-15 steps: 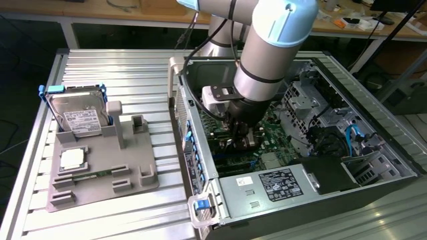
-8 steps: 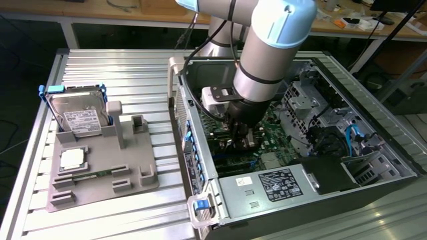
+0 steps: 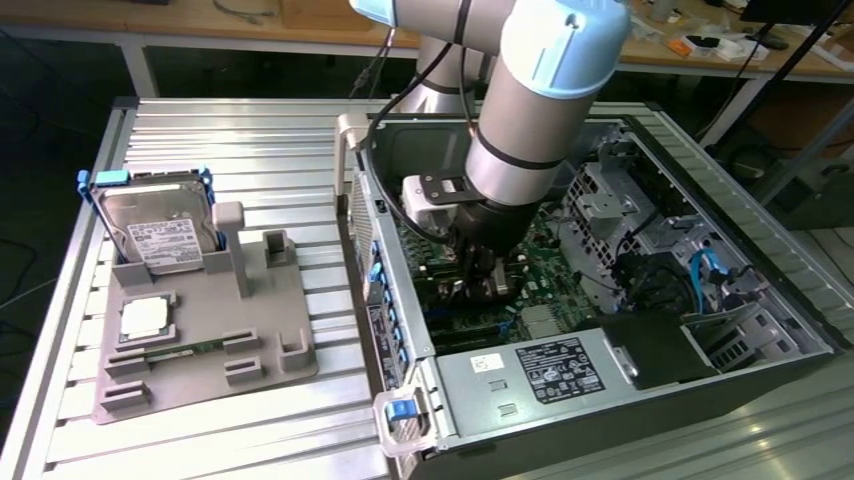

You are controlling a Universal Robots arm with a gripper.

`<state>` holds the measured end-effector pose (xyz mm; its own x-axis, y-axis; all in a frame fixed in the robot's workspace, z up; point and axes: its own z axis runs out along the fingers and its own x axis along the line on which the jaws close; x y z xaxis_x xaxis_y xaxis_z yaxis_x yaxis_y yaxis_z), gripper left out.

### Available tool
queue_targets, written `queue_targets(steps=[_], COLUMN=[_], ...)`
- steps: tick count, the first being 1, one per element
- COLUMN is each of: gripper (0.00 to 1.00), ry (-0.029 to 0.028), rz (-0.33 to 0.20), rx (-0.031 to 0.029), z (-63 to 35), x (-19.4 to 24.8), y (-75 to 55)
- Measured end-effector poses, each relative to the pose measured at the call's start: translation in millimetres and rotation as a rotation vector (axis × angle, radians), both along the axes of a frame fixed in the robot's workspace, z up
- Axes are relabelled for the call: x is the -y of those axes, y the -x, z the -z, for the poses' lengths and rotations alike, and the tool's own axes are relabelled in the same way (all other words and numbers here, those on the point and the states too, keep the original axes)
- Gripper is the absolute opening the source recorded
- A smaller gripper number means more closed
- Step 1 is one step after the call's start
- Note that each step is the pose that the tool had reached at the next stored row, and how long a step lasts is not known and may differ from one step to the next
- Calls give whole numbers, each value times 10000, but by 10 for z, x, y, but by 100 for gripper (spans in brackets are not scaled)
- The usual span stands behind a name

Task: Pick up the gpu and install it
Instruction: 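Insert the gpu into the slot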

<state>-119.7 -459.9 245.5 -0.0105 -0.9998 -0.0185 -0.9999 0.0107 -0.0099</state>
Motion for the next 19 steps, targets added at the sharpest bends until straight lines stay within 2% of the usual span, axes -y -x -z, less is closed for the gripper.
queue_targets(steps=[19], gripper=[27], ry=[-16], rz=[-3], rx=[13], z=[23], x=[-2], y=[-3])
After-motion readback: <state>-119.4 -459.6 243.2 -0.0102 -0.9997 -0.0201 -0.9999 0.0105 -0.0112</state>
